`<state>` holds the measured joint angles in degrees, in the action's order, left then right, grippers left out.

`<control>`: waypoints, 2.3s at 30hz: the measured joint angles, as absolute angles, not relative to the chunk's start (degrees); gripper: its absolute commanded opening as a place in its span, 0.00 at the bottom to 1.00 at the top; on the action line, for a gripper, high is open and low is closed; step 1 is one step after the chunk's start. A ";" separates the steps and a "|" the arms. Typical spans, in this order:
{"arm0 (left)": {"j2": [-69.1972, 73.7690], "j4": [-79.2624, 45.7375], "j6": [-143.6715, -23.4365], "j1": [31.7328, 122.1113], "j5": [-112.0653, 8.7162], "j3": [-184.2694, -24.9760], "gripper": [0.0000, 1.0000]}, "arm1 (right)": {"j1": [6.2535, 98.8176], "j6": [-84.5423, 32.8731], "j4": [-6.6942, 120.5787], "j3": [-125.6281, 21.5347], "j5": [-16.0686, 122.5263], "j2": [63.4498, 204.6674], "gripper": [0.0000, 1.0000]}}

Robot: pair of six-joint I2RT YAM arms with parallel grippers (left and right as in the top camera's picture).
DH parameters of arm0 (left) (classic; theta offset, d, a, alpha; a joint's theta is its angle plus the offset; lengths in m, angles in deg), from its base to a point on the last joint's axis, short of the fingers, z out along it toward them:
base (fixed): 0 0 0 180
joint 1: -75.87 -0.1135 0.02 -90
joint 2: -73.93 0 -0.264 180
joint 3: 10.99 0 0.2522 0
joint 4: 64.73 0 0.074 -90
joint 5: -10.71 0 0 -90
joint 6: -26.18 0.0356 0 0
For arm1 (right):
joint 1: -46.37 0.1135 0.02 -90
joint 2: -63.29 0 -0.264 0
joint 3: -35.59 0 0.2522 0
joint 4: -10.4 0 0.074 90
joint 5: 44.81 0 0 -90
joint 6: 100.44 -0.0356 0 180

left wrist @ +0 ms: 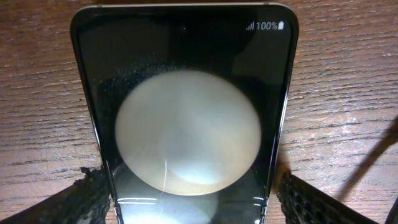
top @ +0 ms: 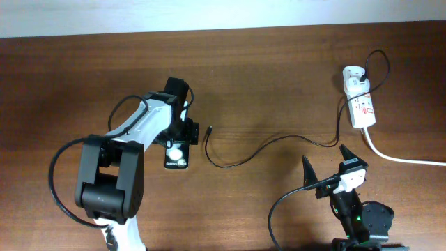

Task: Plug charger to phone and switch on socket
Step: 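Close the left gripper on the phone and lift it upright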

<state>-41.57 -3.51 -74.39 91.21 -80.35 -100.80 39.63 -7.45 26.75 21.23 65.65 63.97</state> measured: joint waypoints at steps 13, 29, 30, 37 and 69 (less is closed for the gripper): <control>-41.79 -2.65 -75.22 91.18 -80.20 -101.21 0.72 | 39.63 -7.45 26.73 21.23 65.65 63.97 0.99; -43.73 2.22 -76.07 91.18 -79.94 -104.86 0.73 | 39.63 -7.47 26.75 21.23 65.65 63.97 0.99; -44.13 3.31 -76.11 91.21 -79.94 -105.61 0.73 | 39.63 -7.45 26.75 21.23 65.65 63.97 0.99; -45.26 8.23 -76.53 91.25 -79.94 -110.87 0.72 | 39.63 -7.45 26.75 21.23 65.65 63.97 0.99; -45.37 13.70 -78.63 90.72 -55.02 -123.66 0.39 | 39.63 -7.45 26.73 21.23 65.65 63.97 0.99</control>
